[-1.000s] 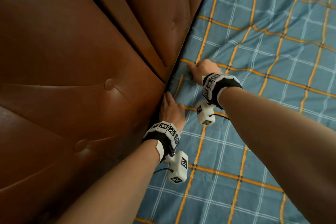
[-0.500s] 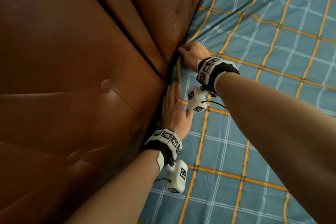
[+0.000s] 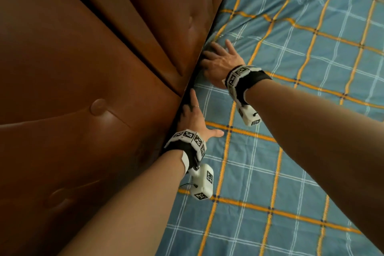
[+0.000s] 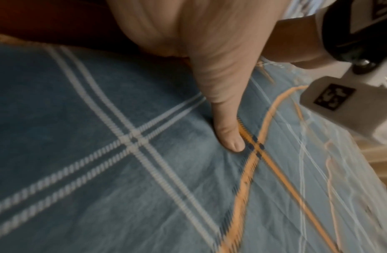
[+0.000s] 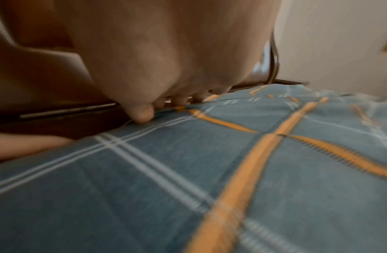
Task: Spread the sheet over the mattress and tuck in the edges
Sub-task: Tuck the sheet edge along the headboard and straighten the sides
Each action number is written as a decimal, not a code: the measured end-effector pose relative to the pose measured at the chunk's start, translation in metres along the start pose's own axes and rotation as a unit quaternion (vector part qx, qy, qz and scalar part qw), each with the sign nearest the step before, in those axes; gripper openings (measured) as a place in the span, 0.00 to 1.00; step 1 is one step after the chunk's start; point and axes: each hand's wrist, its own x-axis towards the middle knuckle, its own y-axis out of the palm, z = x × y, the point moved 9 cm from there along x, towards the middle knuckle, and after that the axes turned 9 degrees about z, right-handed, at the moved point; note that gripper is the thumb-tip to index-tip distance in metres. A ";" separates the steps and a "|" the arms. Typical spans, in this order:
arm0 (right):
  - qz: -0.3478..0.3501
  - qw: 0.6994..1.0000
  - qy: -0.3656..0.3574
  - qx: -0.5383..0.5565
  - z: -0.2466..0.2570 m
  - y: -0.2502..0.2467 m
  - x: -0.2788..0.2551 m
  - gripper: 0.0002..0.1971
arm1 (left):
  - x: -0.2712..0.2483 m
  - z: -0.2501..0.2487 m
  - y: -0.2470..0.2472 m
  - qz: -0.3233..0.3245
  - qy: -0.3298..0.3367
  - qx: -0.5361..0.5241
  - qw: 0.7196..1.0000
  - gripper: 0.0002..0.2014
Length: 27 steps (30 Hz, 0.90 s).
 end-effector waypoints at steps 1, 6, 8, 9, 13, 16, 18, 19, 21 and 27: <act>0.024 1.000 -0.001 0.004 0.005 0.006 0.005 0.26 | 0.002 0.001 0.001 0.006 -0.002 -0.005 1.000 0.75; 0.063 0.997 0.001 0.052 0.016 0.014 0.019 0.27 | 0.008 0.005 0.005 -0.018 0.002 0.000 1.000 0.74; 0.021 0.995 -0.032 0.092 0.011 0.007 0.011 0.23 | 0.008 0.005 0.006 -0.028 0.009 -0.002 1.000 0.74; -0.001 0.988 -0.038 0.147 0.004 0.004 0.002 0.22 | 0.009 0.004 0.006 -0.030 0.011 -0.003 0.999 0.73; -0.076 0.946 0.012 0.316 -0.023 0.007 -0.057 0.29 | 0.012 0.004 0.006 -0.036 0.003 0.002 0.999 0.73; -0.061 0.934 0.021 0.351 -0.022 0.031 -0.099 0.30 | 0.008 0.000 0.004 -0.059 0.005 0.011 0.998 0.73; -0.034 0.926 0.058 0.372 -0.022 0.049 -0.127 0.30 | -0.001 -0.004 0.002 -0.097 0.015 0.034 0.995 0.72; -0.022 0.921 0.079 0.380 -0.021 0.057 -0.143 0.30 | -0.009 -0.007 0.000 -0.123 0.026 0.059 0.990 0.70; 0.015 0.912 0.100 0.397 -0.010 0.076 -0.177 0.30 | -0.033 -0.012 0.000 -0.175 0.045 0.106 0.978 0.65; 0.078 0.882 0.141 0.443 0.022 0.096 -0.293 0.32 | -0.118 -0.001 0.005 -0.066 0.002 0.100 0.993 0.47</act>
